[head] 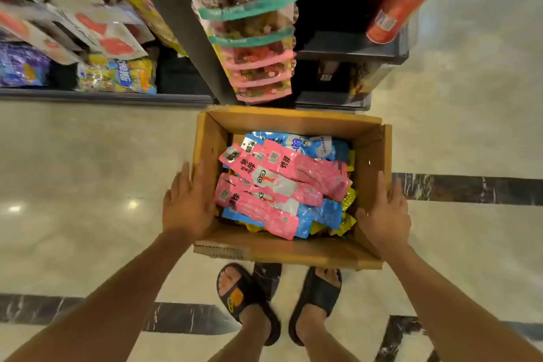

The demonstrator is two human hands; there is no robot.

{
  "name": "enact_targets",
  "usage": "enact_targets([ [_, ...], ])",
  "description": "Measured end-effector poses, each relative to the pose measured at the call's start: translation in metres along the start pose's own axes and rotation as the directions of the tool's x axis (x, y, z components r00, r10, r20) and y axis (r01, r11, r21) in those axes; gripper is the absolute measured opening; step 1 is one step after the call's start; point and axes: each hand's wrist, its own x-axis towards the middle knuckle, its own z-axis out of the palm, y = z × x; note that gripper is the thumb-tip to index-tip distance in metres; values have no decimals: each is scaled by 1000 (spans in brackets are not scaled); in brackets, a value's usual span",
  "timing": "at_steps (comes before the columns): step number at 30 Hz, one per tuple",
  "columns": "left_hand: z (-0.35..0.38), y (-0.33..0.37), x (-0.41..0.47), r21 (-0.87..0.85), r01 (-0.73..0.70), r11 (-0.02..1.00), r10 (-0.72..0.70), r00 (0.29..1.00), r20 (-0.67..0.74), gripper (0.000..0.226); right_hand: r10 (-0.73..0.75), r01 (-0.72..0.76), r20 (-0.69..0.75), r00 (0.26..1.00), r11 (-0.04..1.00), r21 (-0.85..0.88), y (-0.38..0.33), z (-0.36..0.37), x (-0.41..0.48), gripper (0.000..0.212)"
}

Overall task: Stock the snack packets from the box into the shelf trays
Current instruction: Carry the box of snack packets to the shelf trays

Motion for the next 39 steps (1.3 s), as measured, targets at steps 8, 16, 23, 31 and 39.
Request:
enact_targets([
  [8, 47, -7, 37, -400, 138, 906, -172, 984, -51, 98, -48, 91, -191, 980, 971, 222, 22, 38, 32, 95],
  [16, 67, -25, 46, -388, 51, 920, -107, 987, -123, 89, -31, 62, -189, 982, 985, 163, 33, 44, 44, 94],
  [23, 51, -26, 21, -400, 39, 916, -92, 989, -115, 89, -76, 99, -169, 983, 986, 134, 35, 23, 34, 97],
  [31, -11, -20, -63, -388, 19, 921, -60, 994, -94, 87, -122, 128, -119, 985, 991, 43, 41, -44, -32, 101],
  [39, -135, -1, -170, -390, 42, 920, -87, 991, -99, 87, -137, 138, -80, 987, 990, 9, 36, -180, -130, 101],
])
